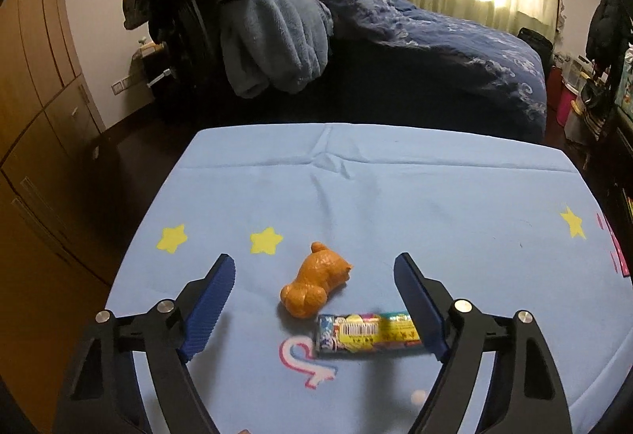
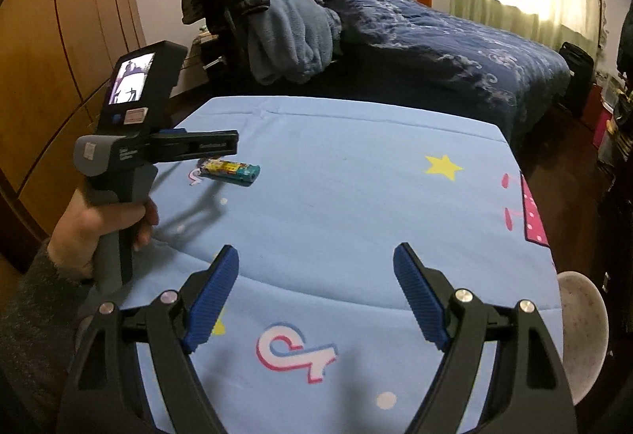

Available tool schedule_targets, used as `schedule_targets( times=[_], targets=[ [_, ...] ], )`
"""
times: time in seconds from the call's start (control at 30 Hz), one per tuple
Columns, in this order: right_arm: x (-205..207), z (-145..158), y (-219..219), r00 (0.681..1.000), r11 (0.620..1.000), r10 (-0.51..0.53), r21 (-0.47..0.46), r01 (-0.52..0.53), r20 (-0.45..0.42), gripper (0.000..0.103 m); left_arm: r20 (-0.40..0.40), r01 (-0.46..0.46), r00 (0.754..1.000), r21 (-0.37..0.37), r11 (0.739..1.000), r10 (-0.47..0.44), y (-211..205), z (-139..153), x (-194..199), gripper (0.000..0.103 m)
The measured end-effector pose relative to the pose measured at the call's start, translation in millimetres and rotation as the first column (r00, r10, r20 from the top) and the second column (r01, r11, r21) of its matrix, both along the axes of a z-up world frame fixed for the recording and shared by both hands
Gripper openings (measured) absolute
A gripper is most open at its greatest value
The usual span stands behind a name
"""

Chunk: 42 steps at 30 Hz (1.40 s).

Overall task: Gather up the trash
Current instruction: 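Grasp the orange toy bear with the left tool while the right tool grasps the candy tube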

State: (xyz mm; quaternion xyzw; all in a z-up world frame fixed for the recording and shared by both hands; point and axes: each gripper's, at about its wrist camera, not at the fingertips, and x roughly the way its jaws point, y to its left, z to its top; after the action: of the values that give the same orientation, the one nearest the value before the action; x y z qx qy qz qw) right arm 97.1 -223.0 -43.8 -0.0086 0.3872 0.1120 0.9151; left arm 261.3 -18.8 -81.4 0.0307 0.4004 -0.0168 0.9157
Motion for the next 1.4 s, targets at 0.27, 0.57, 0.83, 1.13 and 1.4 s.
schedule_targets(
  times=[0.27,0.57,0.83,1.13,1.4],
  targets=[
    [2.7,-0.2,5.5,1.0,1.0,0.007,0.001,-0.007,-0.002,0.081,-0.037,0.01,0.999,-0.008,1.0,-0.01,-0.7,-6.5,9.3,0.05],
    [19.4,2.4,22.2,0.999,0.999,0.037,0.008,-0.037,-0.004,0.081,-0.051,-0.002,0.999,-0.029,1.0,0.001,6.4,-9.6,7.7,0.029],
    [57.0,-14.7,54.4,0.996,0.998,0.067,-0.004,-0.067,-0.05,0.081,-0.005,-0.057,0.998,-0.033,0.998,0.057,39.7,8.3,-5.5,0.029],
    [98.5,-35.2,103.0,0.993,0.995,0.087,-0.035,-0.09,-0.084,0.081,0.008,-0.117,0.993,-0.068,0.991,0.118,86.1,16.7,-20.5,0.029],
    [128.1,-50.8,132.5,0.991,0.997,0.04,-0.056,-0.048,-0.127,0.081,0.033,-0.154,0.987,-0.099,0.983,0.158,116.3,23.9,-28.2,0.029]
  ],
)
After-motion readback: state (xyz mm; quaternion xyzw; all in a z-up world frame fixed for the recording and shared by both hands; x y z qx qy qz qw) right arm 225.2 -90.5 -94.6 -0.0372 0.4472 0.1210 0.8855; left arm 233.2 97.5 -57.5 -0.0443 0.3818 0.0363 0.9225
